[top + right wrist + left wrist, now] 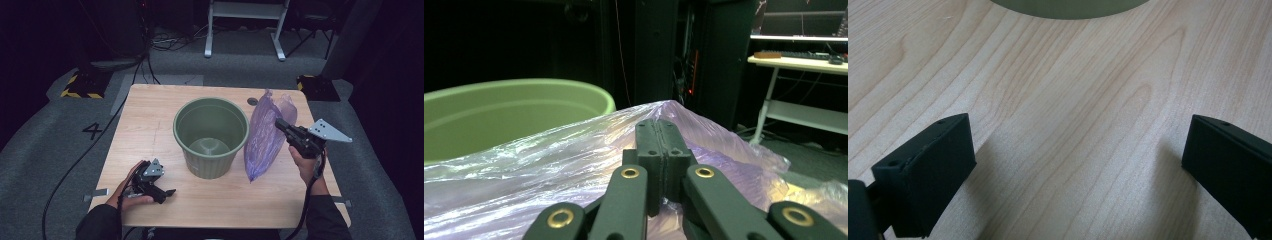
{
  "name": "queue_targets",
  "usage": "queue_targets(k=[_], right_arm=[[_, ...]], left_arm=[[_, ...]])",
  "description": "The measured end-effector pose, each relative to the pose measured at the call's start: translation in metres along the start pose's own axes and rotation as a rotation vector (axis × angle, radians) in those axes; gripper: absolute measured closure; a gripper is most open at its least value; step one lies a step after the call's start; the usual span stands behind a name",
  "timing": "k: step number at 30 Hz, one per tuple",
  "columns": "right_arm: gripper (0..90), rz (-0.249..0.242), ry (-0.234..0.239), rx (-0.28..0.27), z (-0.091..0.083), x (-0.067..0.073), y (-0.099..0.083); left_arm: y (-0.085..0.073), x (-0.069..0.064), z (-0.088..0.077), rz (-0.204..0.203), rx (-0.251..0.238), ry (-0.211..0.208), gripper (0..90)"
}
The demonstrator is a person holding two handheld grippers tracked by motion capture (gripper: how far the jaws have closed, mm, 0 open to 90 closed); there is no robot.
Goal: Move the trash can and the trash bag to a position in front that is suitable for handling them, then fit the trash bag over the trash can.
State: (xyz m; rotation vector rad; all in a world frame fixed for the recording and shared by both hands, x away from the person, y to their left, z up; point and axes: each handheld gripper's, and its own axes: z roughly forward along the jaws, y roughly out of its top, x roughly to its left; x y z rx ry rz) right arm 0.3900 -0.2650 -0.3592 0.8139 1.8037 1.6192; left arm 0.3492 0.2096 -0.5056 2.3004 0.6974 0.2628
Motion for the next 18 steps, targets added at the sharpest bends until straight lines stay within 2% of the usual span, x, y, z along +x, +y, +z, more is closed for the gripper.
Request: queue_targets(k=[7,13,18], right_arm=[[90.0,-0.021,0.011,-0.023,0.01,0.005,0.025],[90.0,-0.032,0.008,-0.015,0.027,0.01,0.045],[90.0,-0.049,-0.002,-0.043,0.027,0.012,0.065]], left_arm=[[0.0,0.0,0.0,0.0,0.001,0.0,0.2],[0.001,0.0,0.001,0.004,0.0,-0.002,0.2],[0.002,0.001,0.002,0.01,0.002,-0.007,0.0]])
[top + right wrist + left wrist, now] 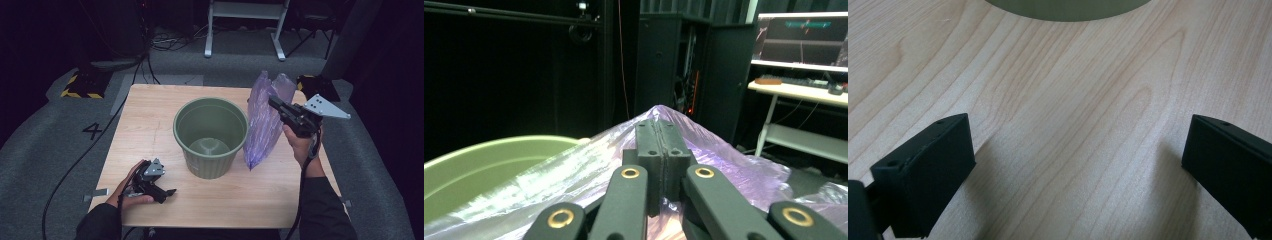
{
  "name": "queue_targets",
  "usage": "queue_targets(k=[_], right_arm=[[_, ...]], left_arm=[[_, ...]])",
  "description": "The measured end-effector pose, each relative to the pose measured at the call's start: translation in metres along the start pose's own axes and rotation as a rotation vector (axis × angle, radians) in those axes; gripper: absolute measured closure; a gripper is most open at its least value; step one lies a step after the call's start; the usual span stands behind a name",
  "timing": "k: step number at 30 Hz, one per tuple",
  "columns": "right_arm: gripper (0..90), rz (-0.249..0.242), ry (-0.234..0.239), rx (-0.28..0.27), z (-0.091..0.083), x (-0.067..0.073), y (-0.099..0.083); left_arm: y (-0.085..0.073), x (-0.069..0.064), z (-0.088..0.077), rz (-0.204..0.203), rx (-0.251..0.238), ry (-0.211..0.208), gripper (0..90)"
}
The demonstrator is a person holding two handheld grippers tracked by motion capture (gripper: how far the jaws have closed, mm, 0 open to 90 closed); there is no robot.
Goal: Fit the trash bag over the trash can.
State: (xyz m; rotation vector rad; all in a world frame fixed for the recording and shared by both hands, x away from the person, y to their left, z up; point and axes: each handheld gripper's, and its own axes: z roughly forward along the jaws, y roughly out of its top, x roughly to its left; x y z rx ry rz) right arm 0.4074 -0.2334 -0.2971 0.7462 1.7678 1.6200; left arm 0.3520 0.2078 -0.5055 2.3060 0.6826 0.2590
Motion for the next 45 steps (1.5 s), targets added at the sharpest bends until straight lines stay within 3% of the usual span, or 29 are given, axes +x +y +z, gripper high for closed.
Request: queue_targets(k=[9,17,24,27,29,31,33,38,45], right_arm=[[90.0,-0.022,-0.007,-0.052,-0.016,0.001,0.029],[90.0,0.025,-0.024,-0.106,-0.033,-0.008,0.044],[90.0,0.003,-0.01,-0.073,-0.011,0.004,0.045],[90.0,-0.015,-0.017,-0.048,0.0,0.01,0.041],[90.0,-0.023,-0.02,-0.034,0.007,0.014,0.038],[90.0,-0.027,-0.024,-0.021,0.014,0.018,0.034],[90.0,-0.04,-0.019,0.001,0.024,0.023,0.028],[90.0,-0.061,-0.023,0.026,0.036,0.03,0.025],[90.0,-0.089,-0.025,0.058,0.051,0.038,0.022]], left_arm=[[0.003,0.0,0.003,-0.002,0.001,0.0,0.0],[0.004,0.001,0.004,0.0,-0.002,-0.003,0.0],[0.006,0.002,0.002,-0.004,0.004,0.003,3.3],[0.009,0.001,-0.002,-0.011,-0.013,0.01,22.0],[0.011,-0.002,-0.007,0.007,-0.029,0.01,13.7],[0.013,-0.004,-0.014,0.021,-0.06,0.011,19.2],[0.017,-0.006,-0.023,0.025,-0.087,0.022,15.7],[0.024,-0.01,-0.043,0.029,-0.152,0.075,16.9],[0.036,-0.015,-0.072,0.033,-0.239,0.116,15.6]])
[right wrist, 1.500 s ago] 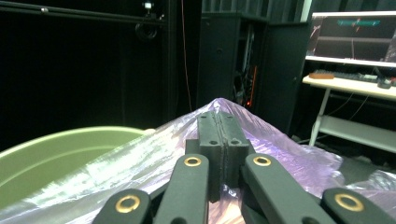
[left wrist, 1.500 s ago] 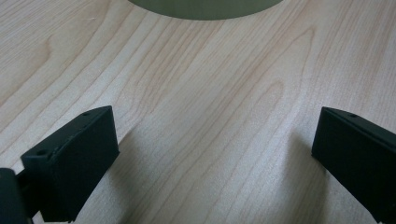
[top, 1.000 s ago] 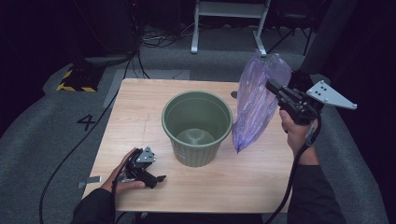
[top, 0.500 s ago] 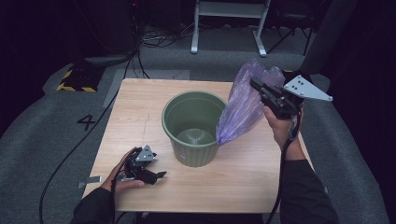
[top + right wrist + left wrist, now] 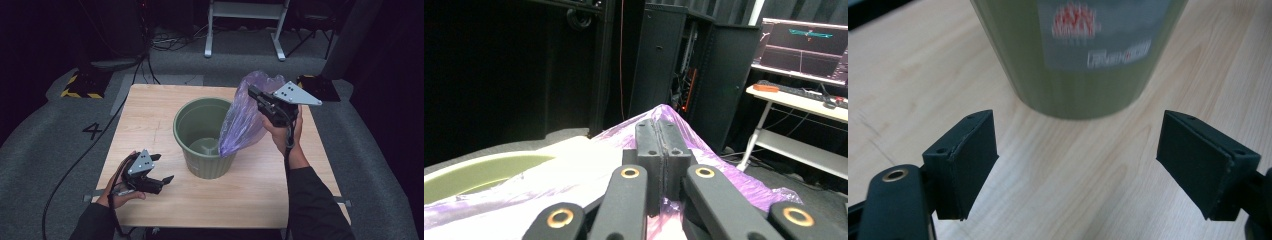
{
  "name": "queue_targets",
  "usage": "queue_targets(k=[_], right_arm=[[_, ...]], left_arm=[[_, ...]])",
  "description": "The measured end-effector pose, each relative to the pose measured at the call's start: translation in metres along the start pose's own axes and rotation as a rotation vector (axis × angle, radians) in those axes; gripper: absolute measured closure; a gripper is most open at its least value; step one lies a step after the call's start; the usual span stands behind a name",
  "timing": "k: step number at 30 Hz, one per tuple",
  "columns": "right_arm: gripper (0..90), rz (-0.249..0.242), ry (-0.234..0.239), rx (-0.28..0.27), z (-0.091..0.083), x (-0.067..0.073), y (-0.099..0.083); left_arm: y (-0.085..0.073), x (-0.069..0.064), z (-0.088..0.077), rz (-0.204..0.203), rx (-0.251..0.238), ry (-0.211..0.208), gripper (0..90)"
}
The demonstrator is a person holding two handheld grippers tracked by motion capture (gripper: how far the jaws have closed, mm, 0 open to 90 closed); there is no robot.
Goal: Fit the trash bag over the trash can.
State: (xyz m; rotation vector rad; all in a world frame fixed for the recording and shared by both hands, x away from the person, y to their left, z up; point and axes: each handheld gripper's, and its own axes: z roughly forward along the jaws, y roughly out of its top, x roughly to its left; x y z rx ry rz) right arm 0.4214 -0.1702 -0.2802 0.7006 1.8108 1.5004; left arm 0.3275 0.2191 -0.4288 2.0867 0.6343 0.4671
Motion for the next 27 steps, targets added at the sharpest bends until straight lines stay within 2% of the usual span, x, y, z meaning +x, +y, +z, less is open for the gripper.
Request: queue_targets(k=[5,7,13,14,16,17,19,21,23,25,26,27], right_arm=[[90.0,0.0,0.008,0.022,0.01,0.003,-0.002],[90.0,-0.004,0.007,0.029,0.014,0.005,-0.001],[90.0,-0.017,0.019,0.052,0.022,0.013,0.0],[90.0,-0.02,0.018,0.06,0.024,0.014,0.0],[90.0,-0.023,0.022,0.074,0.027,0.017,0.0],[90.0,-0.022,0.022,0.078,0.028,0.017,0.0],[90.0,-0.028,0.015,0.081,0.029,0.019,0.001],[90.0,-0.033,0.018,0.079,0.03,0.019,0.002],[90.0,-0.037,0.016,0.083,0.031,0.02,0.002],[90.0,-0.038,0.021,0.081,0.031,0.02,0.001],[90.0,-0.038,0.021,0.079,0.03,0.02,0.001],[89.9,-0.032,0.03,0.072,0.029,0.02,0.0]], left_arm=[[0.019,-0.001,-0.021,-0.001,-0.09,-0.002,15.9],[0.027,-0.001,-0.027,0.004,-0.111,0.0,16.2],[0.06,-0.004,-0.039,0.043,-0.174,0.004,16.2],[0.064,-0.006,-0.038,0.068,-0.193,0.024,16.5],[0.07,-0.009,-0.032,0.115,-0.182,0.058,18.2],[0.072,-0.011,-0.028,0.127,-0.166,0.058,19.1],[0.074,-0.01,-0.021,0.132,-0.152,0.049,19.9],[0.076,-0.005,-0.018,0.137,-0.155,0.065,20.0],[0.074,0.002,-0.017,0.123,-0.146,0.088,20.0],[0.071,0.017,-0.02,0.049,-0.143,0.051,19.1],[0.068,0.025,-0.026,0.003,-0.175,0.038,18.8],[0.066,0.029,-0.031,-0.011,-0.192,0.051,18.2]])
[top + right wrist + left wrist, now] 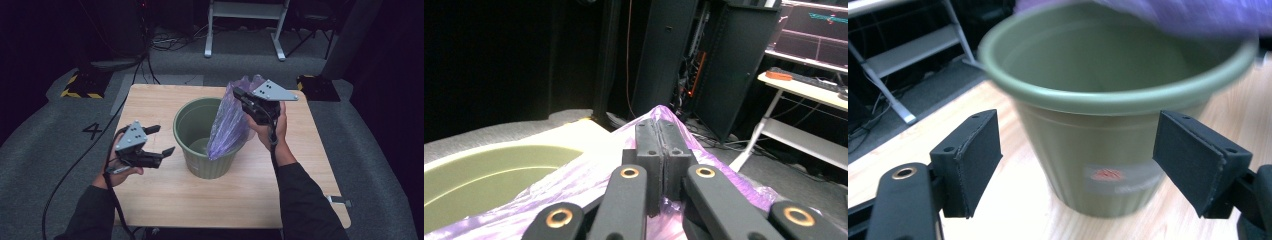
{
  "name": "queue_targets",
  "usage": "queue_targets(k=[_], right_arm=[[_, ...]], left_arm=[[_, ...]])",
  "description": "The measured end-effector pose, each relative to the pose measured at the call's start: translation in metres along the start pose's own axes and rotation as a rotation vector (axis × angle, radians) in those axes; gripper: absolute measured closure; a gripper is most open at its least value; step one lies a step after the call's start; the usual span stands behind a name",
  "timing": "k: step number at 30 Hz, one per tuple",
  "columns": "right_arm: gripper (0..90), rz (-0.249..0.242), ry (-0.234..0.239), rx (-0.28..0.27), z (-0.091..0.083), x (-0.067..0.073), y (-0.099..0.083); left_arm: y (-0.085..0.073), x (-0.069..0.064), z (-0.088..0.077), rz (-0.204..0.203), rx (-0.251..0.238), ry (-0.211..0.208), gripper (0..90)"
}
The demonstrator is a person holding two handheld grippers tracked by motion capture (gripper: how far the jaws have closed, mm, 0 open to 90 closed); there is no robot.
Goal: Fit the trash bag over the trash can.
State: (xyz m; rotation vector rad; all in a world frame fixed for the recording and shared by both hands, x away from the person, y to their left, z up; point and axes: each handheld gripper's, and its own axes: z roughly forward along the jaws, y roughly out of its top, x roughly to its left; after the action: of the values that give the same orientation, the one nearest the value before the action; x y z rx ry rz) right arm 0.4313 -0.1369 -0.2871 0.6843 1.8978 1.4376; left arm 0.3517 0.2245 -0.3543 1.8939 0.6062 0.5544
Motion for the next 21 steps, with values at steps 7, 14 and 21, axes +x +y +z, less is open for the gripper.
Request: queue_targets(k=[7,14,21], right_arm=[[89.9,-0.007,-0.001,0.001,-0.002,0.001,0.0],[90.0,-0.017,-0.001,0.01,0.002,0.002,0.001],[90.0,-0.022,-0.002,0.018,0.01,0.006,0.0]], left_arm=[[0.026,0.009,-0.029,-0.017,-0.084,-0.016,18.0],[0.067,-0.001,-0.014,0.01,-0.086,-0.068,18.0],[0.095,-0.035,0.029,0.083,-0.002,-0.143,17.1]])
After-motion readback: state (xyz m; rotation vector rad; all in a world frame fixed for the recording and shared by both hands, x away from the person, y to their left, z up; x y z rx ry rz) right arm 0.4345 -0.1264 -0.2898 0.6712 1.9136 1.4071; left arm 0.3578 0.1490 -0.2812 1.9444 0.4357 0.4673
